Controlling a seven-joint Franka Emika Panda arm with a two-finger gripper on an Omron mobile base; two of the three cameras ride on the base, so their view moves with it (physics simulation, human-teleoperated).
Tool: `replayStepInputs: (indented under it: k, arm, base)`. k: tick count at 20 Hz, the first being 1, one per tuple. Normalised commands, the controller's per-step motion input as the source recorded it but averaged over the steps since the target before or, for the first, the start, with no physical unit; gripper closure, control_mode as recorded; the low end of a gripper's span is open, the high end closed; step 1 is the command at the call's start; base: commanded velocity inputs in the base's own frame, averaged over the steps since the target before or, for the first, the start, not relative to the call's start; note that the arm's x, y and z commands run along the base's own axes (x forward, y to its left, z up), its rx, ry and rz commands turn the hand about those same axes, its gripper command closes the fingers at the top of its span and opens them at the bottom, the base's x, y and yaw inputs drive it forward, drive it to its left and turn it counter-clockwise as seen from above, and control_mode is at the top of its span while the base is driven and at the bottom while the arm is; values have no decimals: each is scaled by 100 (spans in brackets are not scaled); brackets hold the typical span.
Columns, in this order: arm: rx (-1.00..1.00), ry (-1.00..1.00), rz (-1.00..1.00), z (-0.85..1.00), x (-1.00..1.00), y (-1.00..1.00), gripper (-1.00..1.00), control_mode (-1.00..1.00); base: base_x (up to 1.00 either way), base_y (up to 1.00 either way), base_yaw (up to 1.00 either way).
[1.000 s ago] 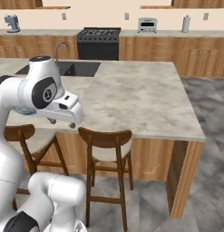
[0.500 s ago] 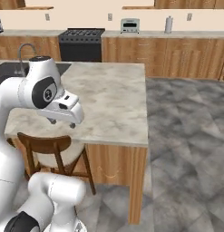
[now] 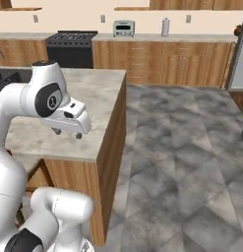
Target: There is a bowl on the dining counter. Grab a lemon wedge from the fridge and place it in the bowl. Then get the liquor bottle and glass cup from the cabinet and place them next to the bowl.
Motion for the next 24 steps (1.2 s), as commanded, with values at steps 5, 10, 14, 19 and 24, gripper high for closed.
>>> replayStepInputs:
  k: [5,10,14,19,24]
  arm:
    - [0,0,0,0,0,0,-100,100]
    - [0,0,0,0,0,0,-100,100]
    - [0,0,0,0,0,0,-100,100]
    - [0,0,0,0,0,0,-100,100]
    - [0,0,0,0,0,0,-100,100]
  base:
    - [62,-100,3]
    - [99,-100,9]
    - [100,-53,6]
    - [100,-1,3]
    - [100,0,0]
